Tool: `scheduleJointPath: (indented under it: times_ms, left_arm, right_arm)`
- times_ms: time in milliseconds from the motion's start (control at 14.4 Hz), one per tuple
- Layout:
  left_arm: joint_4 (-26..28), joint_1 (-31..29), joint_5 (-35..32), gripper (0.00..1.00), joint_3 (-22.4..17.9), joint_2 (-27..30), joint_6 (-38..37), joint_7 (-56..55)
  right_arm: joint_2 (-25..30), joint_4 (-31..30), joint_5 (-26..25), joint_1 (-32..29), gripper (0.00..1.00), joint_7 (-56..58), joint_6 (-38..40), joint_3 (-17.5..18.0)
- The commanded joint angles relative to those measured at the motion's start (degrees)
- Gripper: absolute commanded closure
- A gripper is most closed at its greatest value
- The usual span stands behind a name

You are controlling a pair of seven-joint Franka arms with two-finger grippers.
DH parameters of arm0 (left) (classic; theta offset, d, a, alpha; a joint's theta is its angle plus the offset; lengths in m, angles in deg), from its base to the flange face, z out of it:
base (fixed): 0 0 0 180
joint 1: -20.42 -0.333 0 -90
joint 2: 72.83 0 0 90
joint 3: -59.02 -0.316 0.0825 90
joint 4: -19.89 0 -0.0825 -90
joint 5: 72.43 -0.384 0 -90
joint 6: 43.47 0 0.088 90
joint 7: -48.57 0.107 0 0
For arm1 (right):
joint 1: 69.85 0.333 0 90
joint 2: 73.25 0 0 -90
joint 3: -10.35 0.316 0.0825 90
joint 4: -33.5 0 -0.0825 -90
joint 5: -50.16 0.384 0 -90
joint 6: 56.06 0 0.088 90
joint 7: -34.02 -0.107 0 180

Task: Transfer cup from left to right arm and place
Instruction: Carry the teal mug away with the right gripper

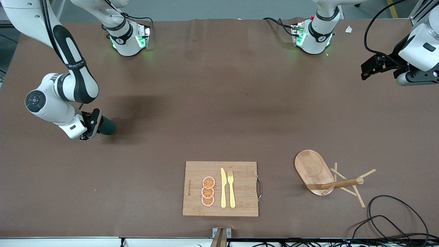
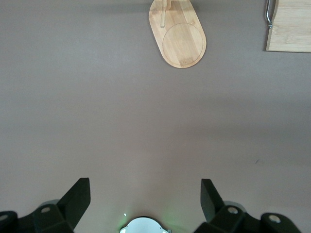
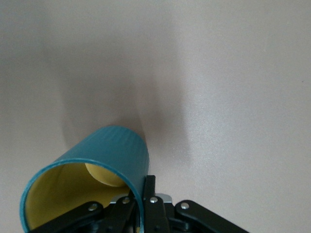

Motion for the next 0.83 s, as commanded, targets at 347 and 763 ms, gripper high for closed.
scheduleJointPath:
  times_ms: [347, 763]
  left_arm:
    - [0.24, -0.26, -0.78, 0.00, -0.22, 1.05, -0.38, 1.39]
    - [-0.73, -0.35, -0.51, 0.00, -0.31, 0.43, -0.38, 1.39]
  right_arm:
    - [0.75, -0.71, -0.59, 0.27, 0.97, -8.32, 1.38, -0.13]
    - [0.75, -0.10, -0.68, 0.09, 0.00, -8.32, 2.34, -0.13]
